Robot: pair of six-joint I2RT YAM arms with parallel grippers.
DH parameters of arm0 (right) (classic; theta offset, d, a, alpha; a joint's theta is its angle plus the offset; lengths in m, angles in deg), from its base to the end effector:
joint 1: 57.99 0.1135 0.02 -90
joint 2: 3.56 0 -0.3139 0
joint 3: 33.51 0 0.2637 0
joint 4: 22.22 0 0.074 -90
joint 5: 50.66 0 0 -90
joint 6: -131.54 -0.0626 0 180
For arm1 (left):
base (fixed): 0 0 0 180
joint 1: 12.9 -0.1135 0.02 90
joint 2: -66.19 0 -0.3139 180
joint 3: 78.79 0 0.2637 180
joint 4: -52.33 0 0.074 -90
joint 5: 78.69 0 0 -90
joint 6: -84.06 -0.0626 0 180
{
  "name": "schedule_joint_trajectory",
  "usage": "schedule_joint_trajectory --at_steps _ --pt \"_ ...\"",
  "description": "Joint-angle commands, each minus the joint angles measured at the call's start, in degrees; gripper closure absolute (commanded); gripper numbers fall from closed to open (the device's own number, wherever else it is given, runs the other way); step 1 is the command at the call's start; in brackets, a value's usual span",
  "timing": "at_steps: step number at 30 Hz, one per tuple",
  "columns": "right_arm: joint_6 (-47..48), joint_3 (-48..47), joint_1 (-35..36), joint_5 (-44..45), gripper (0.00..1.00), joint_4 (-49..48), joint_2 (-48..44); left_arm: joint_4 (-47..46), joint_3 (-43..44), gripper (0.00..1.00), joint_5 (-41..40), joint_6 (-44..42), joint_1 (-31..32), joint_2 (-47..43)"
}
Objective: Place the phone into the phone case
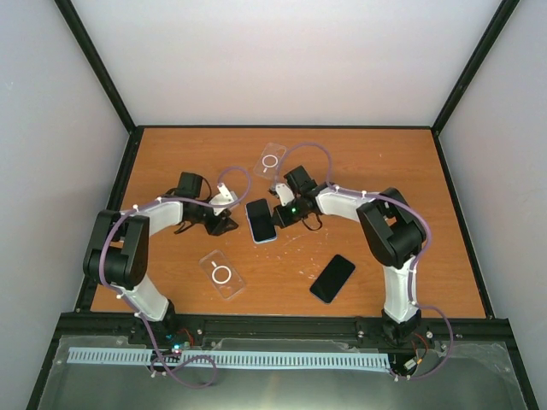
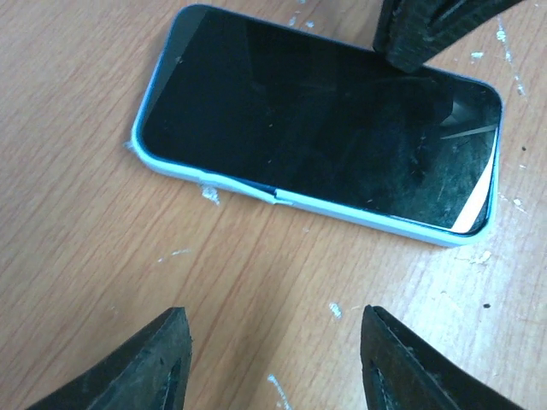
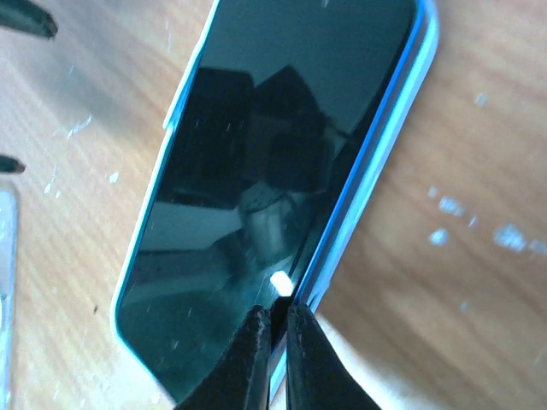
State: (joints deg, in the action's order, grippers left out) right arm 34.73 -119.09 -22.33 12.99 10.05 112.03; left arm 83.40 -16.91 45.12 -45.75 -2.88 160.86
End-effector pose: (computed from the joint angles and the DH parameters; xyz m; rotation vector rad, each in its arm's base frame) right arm 0.3449 0.2817 0.1496 -0.8344 2.6098 0.8413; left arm 0.3118 -0.0905 0.1704 1.2115 2.1900 -0.5843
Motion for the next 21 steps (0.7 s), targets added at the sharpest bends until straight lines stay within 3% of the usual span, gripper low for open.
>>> schedule_joint_trajectory --at_steps 1,10,18,21 --pt "2.9 4.7 4.7 -4.3 0.94 18.0 5.2 -1.2 -0.1 0.44 -0.7 -1.2 1.8 0.4" --pt "3.3 2.9 5.4 -2.3 0.93 19.7 8.8 -2.8 -0.7 0.42 -0.4 -0.1 2.5 0.4" --pt "6.9 4.7 7.1 8.2 0.96 18.2 13.5 -4.6 -1.7 0.41 -0.3 2.5 2.2 -1.4" --pt "7.6 4.3 7.6 8.4 0.97 19.9 14.9 -5.4 -1.0 0.40 0.9 5.4 0.3 -2.0"
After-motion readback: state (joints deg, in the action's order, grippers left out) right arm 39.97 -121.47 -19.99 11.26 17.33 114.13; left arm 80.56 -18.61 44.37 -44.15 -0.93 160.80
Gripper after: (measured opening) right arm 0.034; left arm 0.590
